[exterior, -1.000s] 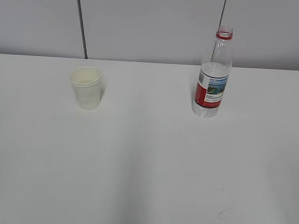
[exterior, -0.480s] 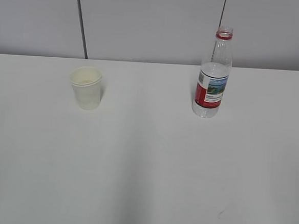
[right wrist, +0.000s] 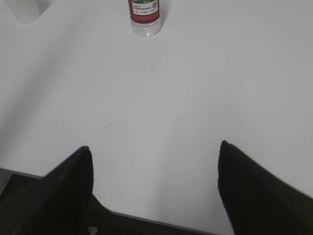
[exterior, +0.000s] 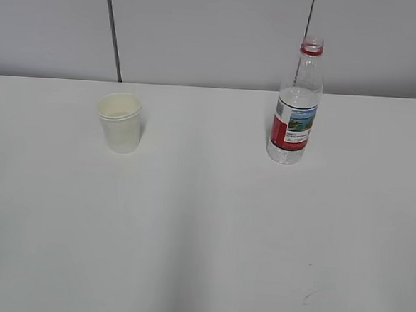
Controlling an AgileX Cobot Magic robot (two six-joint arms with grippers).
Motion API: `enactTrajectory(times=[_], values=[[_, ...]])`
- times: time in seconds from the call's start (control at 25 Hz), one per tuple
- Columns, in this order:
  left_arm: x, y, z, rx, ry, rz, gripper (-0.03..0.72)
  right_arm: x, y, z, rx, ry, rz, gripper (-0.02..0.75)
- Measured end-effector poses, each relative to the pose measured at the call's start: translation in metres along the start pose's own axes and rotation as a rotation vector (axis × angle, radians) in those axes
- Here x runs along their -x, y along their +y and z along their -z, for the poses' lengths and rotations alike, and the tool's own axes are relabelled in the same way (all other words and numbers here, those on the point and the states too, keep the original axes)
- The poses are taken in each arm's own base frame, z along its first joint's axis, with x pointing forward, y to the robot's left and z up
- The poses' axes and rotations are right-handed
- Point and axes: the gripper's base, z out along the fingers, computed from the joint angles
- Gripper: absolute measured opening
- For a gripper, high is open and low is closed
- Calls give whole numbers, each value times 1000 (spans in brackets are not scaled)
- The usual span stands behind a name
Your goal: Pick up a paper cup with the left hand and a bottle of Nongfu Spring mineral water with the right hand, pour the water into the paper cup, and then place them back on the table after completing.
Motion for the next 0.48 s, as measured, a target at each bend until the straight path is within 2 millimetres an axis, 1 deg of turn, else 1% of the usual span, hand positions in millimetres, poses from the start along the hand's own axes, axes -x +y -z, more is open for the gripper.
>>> enactTrajectory(times=[0.12,0.48], values=[[0,0,0,-1,0,0,475,-3,0,-3,1,18,2,588],[0,-3,0,-32,2,-30,472,-3,0,-3,1,20,4,588]])
